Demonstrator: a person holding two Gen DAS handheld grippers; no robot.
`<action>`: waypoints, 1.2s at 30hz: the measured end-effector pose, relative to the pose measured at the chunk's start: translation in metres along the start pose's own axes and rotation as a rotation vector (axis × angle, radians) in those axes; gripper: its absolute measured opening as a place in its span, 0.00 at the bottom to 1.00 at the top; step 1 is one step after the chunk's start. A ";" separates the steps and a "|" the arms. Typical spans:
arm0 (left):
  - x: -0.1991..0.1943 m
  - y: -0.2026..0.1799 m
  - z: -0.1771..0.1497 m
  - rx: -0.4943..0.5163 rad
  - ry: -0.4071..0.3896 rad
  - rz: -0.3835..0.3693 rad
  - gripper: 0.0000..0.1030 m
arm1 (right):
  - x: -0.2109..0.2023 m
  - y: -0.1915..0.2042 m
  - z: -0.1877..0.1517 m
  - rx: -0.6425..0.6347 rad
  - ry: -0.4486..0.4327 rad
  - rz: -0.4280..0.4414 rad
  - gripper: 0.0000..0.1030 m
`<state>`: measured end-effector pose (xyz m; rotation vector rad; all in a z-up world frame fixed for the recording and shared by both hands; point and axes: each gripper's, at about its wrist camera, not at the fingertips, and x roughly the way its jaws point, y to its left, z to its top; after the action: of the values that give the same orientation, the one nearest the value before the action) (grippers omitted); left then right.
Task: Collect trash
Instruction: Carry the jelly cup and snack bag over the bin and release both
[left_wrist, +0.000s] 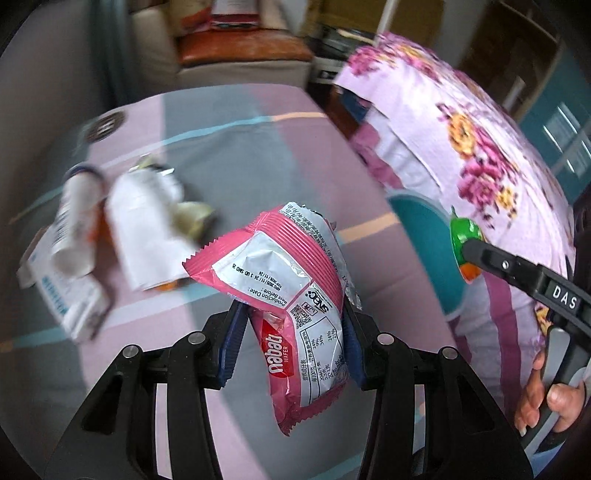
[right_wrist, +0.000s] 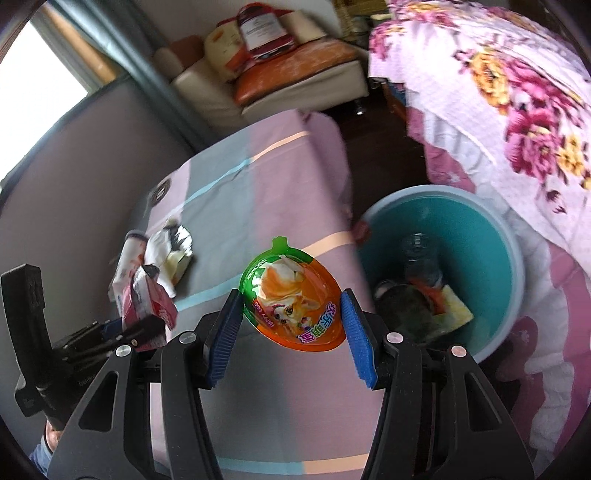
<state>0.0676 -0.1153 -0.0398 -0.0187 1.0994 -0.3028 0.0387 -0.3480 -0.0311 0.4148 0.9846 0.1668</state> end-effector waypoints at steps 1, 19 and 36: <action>0.002 -0.009 0.002 0.015 0.005 -0.007 0.47 | -0.004 -0.009 0.001 0.017 -0.013 -0.005 0.50; 0.055 -0.144 0.037 0.235 0.073 -0.098 0.48 | -0.046 -0.123 0.017 0.187 -0.105 -0.080 0.50; 0.091 -0.180 0.043 0.279 0.132 -0.102 0.67 | -0.039 -0.159 0.022 0.239 -0.090 -0.091 0.50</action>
<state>0.1017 -0.3162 -0.0702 0.1960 1.1802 -0.5537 0.0276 -0.5109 -0.0559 0.5899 0.9362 -0.0528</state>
